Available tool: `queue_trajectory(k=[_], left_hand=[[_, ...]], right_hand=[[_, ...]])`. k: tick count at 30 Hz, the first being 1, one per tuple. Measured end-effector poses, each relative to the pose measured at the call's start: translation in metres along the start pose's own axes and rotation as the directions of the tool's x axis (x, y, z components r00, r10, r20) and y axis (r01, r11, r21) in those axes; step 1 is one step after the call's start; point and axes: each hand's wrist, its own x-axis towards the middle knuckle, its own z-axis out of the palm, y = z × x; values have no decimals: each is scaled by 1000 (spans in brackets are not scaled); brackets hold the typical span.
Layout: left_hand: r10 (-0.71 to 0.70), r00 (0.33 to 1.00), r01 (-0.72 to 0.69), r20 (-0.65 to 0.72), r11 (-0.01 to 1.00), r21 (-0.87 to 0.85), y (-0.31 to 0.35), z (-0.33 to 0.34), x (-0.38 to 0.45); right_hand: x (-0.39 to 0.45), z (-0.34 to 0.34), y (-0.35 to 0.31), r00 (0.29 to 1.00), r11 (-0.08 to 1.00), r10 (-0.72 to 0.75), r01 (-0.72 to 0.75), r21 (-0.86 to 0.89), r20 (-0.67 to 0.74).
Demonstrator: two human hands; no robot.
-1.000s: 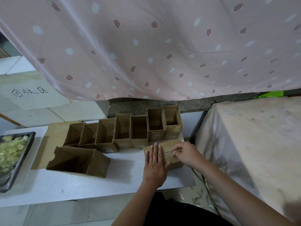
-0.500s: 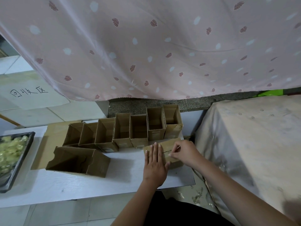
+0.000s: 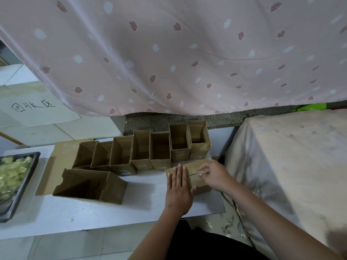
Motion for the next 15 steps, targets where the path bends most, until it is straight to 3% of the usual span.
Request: queue_trajectory(k=[7, 13, 15], left_hand=[[6, 1000, -7, 18, 1000, 5, -1, 1, -1], [2, 1000, -3, 19, 1000, 15, 0, 1, 0], [5, 1000, -5, 16, 1000, 10, -1, 1, -1]], right_hand=[[-7, 0, 1, 996, 994, -46, 37, -105, -81], [-6, 7, -3, 981, 976, -195, 192, -99, -16], [-4, 10, -3, 984, 970, -176, 174, -170, 1]])
